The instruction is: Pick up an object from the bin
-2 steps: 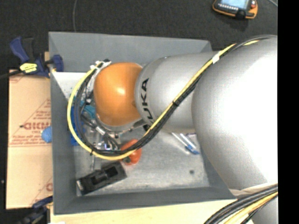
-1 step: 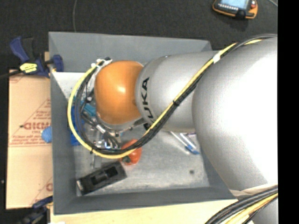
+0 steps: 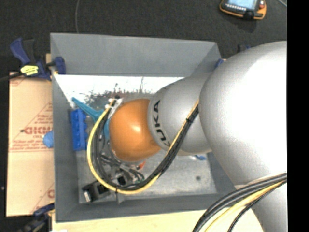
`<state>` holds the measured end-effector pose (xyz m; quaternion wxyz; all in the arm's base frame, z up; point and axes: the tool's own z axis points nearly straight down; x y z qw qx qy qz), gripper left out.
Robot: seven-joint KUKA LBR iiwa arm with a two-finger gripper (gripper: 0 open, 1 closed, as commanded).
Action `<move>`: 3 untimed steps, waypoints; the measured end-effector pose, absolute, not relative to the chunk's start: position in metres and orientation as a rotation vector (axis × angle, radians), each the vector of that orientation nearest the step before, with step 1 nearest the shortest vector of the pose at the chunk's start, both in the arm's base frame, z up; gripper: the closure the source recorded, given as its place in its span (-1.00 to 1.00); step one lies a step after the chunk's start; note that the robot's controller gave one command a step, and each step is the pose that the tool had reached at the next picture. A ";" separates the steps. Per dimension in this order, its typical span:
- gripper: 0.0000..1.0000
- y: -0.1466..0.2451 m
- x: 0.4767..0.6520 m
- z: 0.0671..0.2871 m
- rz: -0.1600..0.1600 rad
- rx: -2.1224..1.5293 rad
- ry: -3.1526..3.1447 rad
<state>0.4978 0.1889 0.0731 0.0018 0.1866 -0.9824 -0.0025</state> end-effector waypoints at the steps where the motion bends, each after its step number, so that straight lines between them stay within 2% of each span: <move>1: -1.00 0.189 0.500 0.145 -0.005 0.638 -3.082; 2: -1.00 0.220 0.509 0.101 -0.011 0.917 -3.003; 3: -1.00 0.177 0.490 0.071 -0.007 0.640 -3.087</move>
Offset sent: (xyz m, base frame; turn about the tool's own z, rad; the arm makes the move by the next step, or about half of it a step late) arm 0.0104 0.0317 0.0269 -0.2218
